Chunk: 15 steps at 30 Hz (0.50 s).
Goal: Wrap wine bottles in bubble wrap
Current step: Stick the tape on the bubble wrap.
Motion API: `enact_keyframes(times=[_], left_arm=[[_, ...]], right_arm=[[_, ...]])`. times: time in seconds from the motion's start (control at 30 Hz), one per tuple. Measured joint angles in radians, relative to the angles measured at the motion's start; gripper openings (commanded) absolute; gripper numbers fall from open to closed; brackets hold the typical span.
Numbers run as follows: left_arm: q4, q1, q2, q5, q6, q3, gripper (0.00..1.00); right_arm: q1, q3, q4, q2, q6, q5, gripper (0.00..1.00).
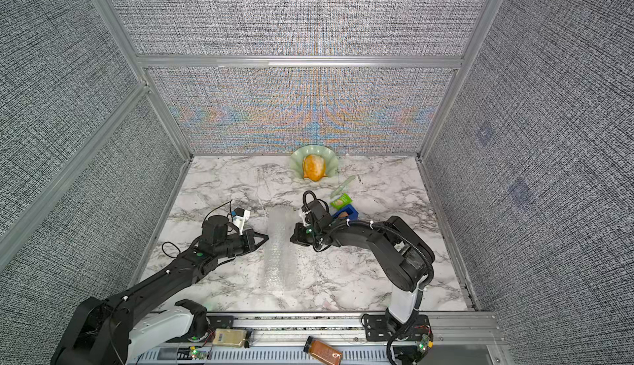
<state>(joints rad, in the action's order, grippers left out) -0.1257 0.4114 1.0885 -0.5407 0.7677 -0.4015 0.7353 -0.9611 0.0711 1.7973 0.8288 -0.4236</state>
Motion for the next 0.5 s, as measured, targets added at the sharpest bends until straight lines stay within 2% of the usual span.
enact_keyframes(times=[0.5], left_arm=[[0.051,-0.009,0.052,0.089,-0.016,0.015,0.00]], right_arm=[[0.064,-0.164,-0.071,0.010,-0.034,-0.016,0.00]])
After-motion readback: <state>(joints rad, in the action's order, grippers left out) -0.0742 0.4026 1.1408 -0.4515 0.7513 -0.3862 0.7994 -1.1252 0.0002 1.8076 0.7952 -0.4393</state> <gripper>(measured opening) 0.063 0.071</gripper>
